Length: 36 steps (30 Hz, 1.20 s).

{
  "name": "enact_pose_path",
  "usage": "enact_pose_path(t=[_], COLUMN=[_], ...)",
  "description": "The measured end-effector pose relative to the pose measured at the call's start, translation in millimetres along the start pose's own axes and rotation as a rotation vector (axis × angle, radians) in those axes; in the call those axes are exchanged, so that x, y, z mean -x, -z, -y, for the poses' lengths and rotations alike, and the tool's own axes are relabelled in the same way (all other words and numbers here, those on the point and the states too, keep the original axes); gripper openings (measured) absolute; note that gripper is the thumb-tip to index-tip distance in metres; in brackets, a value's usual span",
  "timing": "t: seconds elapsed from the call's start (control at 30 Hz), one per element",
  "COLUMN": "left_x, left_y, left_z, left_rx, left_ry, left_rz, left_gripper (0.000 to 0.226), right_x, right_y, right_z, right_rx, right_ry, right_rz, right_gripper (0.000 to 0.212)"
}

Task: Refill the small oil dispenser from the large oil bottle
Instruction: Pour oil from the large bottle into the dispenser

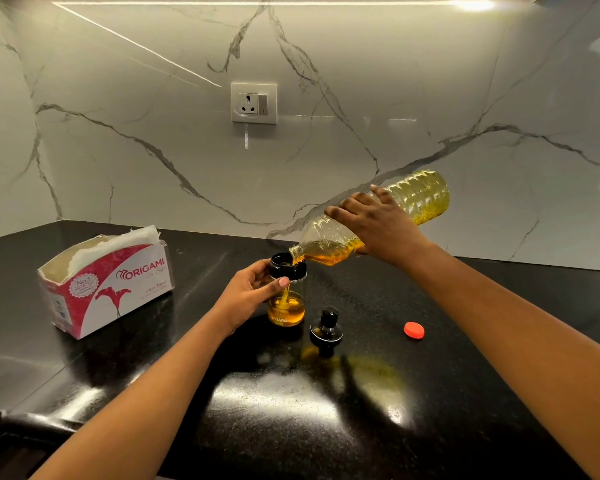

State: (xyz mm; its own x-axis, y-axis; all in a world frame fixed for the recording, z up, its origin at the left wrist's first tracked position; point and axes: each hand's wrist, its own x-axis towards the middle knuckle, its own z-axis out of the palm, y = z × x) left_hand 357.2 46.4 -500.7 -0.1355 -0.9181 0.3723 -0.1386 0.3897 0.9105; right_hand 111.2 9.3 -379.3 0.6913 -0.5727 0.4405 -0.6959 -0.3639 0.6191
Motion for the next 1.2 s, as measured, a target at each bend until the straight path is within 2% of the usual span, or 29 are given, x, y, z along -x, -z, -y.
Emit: enact_pose_path(t=[0.17, 0.27, 0.47, 0.7, 0.8, 0.87, 1.07, 1.2], left_x=[0.7, -0.5, -1.0, -0.7, -1.1, -1.6, -1.6, -0.6], left_y=[-0.6, -0.1, 0.7, 0.6, 1.0, 1.3, 1.4, 1.3], left_z=[-1.2, -0.3, 0.6, 0.5, 2.2, 3.0, 2.9, 1.8], left_rx=[0.01, 0.01, -0.007, 0.004, 0.002, 0.0, -0.004, -0.003], left_ry=[-0.007, -0.005, -0.005, 0.003, 0.008, 0.006, 0.01, 0.015], left_rz=[-0.006, -0.002, 0.007, 0.014, 0.005, 0.004, 0.008, 0.012], left_gripper=[0.073, 0.069, 0.078, 0.059, 0.076, 0.08, 0.079, 0.077], right_x=[0.1, -0.7, -3.3, -5.4, -6.8, -7.5, -10.4, -11.7], right_y=[0.6, 1.5, 2.4, 7.0, 7.3, 8.7, 14.3, 16.5], right_z=[0.1, -0.2, -0.4, -0.4, -1.6, -1.7, -0.9, -1.8], right_rx=[0.011, 0.009, 0.049, 0.105, 0.126, 0.13, 0.114, 0.119], right_ry=[0.002, 0.006, 0.012, 0.032, 0.034, 0.041, 0.058, 0.062], right_rz=[0.009, 0.017, -0.01, -0.044, -0.06, -0.044, -0.029, -0.027], right_gripper=[0.096, 0.096, 0.097, 0.095, 0.097, 0.096, 0.083, 0.083])
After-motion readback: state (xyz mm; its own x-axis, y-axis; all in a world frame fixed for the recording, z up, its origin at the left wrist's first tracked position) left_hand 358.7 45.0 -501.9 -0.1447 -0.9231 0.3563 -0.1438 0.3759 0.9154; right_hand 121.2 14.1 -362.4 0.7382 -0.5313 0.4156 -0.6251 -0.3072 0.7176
